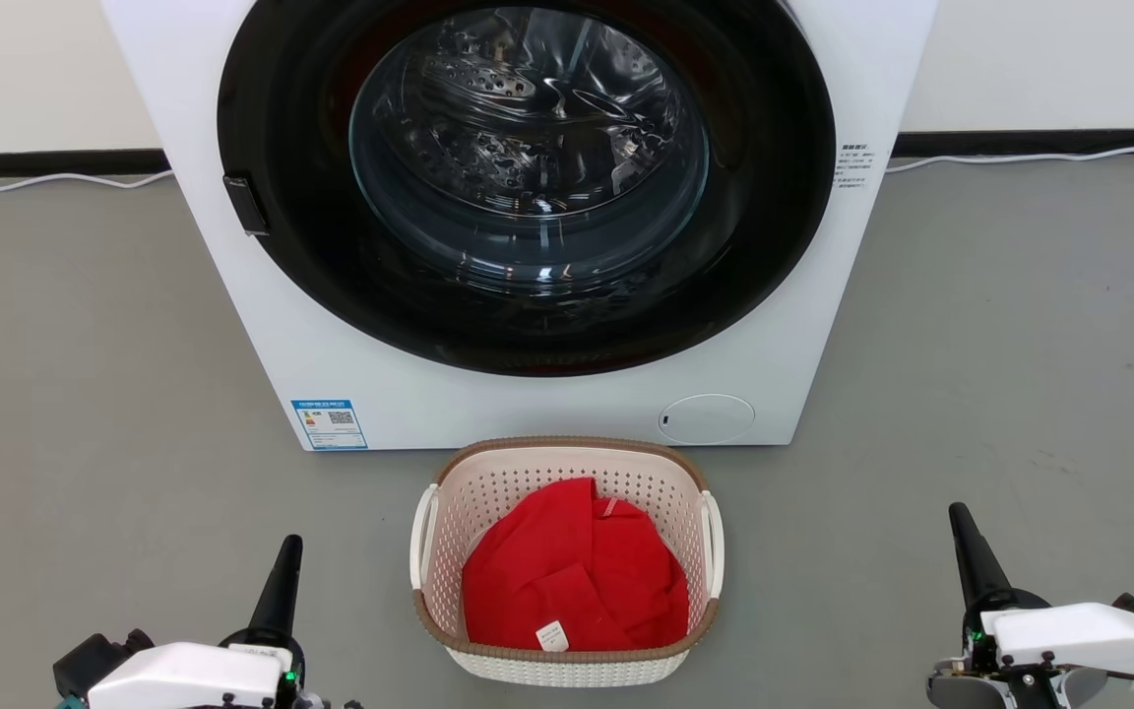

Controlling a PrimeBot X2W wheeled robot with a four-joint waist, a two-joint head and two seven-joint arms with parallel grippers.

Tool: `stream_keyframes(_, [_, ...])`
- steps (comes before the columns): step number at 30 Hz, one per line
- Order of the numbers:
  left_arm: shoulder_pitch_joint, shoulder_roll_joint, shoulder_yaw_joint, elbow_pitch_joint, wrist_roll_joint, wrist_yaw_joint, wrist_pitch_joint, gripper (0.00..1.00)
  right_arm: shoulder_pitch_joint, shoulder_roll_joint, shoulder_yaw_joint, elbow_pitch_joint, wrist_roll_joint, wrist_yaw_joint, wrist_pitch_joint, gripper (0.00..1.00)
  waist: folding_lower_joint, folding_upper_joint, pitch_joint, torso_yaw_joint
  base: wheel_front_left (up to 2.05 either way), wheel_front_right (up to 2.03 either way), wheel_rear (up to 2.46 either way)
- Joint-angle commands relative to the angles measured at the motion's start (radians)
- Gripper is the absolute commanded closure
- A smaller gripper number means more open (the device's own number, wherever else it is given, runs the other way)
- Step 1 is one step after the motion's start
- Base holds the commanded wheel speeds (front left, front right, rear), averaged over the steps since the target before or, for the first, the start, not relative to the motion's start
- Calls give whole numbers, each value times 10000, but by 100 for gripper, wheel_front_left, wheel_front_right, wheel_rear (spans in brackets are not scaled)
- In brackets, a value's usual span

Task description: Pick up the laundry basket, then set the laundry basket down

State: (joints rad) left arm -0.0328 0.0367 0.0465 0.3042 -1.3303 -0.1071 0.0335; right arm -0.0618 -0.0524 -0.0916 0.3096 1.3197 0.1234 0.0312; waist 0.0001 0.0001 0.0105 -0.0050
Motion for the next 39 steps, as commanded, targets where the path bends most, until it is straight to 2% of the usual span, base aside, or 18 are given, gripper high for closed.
stream_keyframes(1, [-586, 112, 290, -326, -258, -84, 76, 100, -412, -38, 128, -327, 294, 59, 112, 100, -1, -1, -2, 2, 0, 0, 0])
stream_keyframes(24, [-742, 133, 649, -570, -2622, -226, 752, 100, -459, 18, -205, -627, 2720, 72, 779, 100, -1, -1, -70, 47, 0, 0, 0])
stream_keyframes(39, [-753, 135, 673, -588, -2783, -236, 798, 100, -462, 22, -226, -648, 2886, 73, 824, 100, -1, -1, -74, 50, 0, 0, 0])
